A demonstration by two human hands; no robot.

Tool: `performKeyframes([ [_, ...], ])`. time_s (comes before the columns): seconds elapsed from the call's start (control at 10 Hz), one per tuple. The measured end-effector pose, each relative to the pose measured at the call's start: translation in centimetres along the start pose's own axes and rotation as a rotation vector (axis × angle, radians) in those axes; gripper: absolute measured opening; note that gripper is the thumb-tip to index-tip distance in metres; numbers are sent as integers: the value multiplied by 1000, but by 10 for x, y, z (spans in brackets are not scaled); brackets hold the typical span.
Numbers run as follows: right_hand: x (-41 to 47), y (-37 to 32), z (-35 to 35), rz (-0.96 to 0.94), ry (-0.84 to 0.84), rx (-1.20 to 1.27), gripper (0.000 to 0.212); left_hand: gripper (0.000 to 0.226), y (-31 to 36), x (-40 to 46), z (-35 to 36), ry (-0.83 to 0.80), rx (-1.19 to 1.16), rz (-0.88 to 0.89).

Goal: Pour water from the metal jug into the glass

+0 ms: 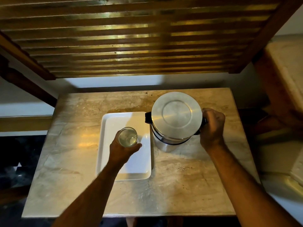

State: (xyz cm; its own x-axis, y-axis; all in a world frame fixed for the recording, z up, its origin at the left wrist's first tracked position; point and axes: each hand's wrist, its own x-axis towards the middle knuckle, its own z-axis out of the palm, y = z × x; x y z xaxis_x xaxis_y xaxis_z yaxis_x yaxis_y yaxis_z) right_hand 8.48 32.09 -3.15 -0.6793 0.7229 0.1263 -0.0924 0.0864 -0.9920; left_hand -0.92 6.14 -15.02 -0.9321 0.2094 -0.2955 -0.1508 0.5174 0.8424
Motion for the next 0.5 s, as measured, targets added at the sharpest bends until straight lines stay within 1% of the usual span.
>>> performKeyframes([
  [0.1, 0, 0, -3, -18, -8, -33, 35, 83, 2, -2, 1, 6, 7, -4],
  [0.2, -1, -1, -2, -23, -12, -45, 29, 92, 9, -7, -7, -12, 36, 10],
  [0.3, -6, -5, -6, 8, -24, -108, 39, 115, 16, -25, -27, -20, 123, -59],
  [0.4, -19, -14, -18, 73, -57, -242, 32, 112, 38, -47, -58, 50, 121, -72],
  [0.5, -31, -61, -26, 15, -102, -450, 47, 109, 96, -63, -94, 157, 129, 32],
])
